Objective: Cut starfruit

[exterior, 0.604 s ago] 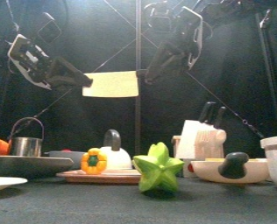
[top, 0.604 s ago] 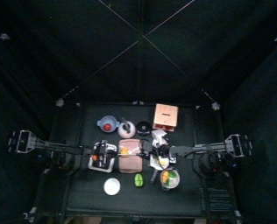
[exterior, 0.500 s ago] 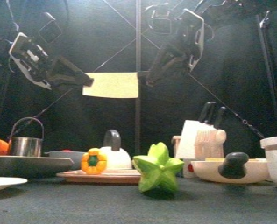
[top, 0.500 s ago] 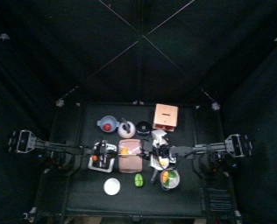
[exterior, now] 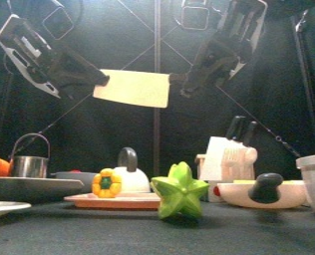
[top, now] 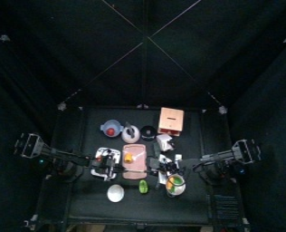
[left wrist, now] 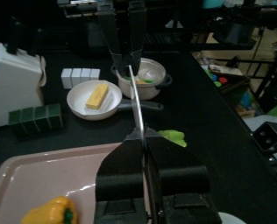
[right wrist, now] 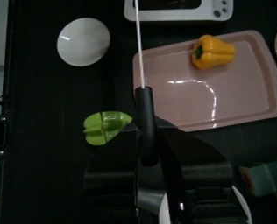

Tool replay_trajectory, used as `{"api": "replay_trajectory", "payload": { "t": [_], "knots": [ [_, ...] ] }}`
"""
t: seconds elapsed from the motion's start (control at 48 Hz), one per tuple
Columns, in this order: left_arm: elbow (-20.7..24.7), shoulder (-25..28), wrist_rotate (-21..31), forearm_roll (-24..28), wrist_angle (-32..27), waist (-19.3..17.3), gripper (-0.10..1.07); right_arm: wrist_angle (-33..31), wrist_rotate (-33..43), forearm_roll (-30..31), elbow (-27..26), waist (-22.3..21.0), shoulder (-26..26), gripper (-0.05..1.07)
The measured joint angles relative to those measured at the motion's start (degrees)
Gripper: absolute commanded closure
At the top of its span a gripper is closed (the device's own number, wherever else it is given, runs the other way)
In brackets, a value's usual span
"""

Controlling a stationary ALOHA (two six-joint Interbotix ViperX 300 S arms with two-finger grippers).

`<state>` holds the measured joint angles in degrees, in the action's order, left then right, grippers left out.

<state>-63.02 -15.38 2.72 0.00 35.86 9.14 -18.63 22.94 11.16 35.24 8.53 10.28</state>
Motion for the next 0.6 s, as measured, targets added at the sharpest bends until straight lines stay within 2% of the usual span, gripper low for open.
{"api": "replay_trajectory", "payload": {
  "t": [0.167, 0.333, 0.604],
  "knots": [
    [2.29, 5.63, -0.09, -4.13, 0.18, 3.52, 0.72, -0.35, 0.0, -0.26, 1.85, 2.55, -0.09, 0.66],
    [4.83, 11.25, 0.0, -6.06, 0.53, 6.59, 0.72, -0.26, 0.0, -2.9, 3.78, 4.13, -0.44, 0.66],
    [7.56, 16.0, 0.18, -8.53, 0.09, 9.58, 0.72, -0.26, -0.09, -6.15, 4.22, 6.06, -2.29, 0.66]
  ]
}}
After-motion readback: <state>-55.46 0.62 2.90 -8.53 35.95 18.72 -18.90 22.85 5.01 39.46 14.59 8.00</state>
